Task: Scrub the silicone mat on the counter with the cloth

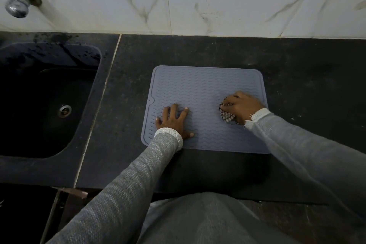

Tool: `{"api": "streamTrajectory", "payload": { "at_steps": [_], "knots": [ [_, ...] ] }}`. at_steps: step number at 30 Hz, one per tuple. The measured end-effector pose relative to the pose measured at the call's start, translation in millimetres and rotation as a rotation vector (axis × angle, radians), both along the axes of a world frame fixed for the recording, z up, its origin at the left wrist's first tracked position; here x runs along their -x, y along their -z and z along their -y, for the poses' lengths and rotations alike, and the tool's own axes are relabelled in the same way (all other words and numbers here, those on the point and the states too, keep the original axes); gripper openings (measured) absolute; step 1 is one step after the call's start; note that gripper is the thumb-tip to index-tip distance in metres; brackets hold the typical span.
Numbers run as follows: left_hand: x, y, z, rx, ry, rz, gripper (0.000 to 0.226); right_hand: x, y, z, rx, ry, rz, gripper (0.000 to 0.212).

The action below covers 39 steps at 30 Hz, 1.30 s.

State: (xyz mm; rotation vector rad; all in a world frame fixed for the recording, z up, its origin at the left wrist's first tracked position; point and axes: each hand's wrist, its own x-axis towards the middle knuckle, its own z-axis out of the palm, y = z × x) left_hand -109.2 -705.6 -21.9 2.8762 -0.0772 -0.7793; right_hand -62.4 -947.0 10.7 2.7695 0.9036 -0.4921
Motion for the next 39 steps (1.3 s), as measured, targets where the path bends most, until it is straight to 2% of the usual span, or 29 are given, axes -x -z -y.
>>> {"api": "streamTrajectory", "payload": {
  "at_steps": [5,7,11,17,20,24,26,28,31,35,39],
  "knots": [
    [0,2,1,-0.011,0.006,0.011,0.094,-4,-3,-33,-0.196,0.068,0.046,0.045],
    [0,2,1,-0.023,0.007,0.001,0.095,-6,-2,-62,-0.247,0.142,0.002,0.042],
    [0,2,1,-0.037,0.008,-0.003,0.095,-6,4,-72,-0.094,-0.039,0.014,0.046],
    [2,2,0,-0.028,0.02,0.026,0.095,-1,-3,-12,0.041,0.003,-0.002,0.053],
    [2,2,0,-0.024,0.018,0.009,0.095,-5,-4,-17,-0.027,0.058,-0.018,0.055],
    [0,0,1,-0.024,0.011,-0.021,0.096,-11,-1,-58,-0.184,0.02,0.035,0.048],
    [0,-1,2,-0.029,0.01,-0.031,0.096,-14,0,-79,-0.141,0.042,-0.044,0.044],
    [1,0,1,-0.032,0.013,-0.016,0.096,-15,1,-79,-0.066,-0.018,-0.039,0.044],
    [3,1,0,-0.017,0.013,0.005,0.095,-11,-4,-43,-0.045,-0.011,-0.058,0.043],
    [3,-1,0,0.0,0.004,0.009,0.095,-14,-10,-12,0.061,-0.067,-0.066,0.053],
    [1,0,1,0.0,-0.002,-0.015,0.095,-22,-10,-40,-0.158,-0.109,-0.018,0.048]
  ]
}}
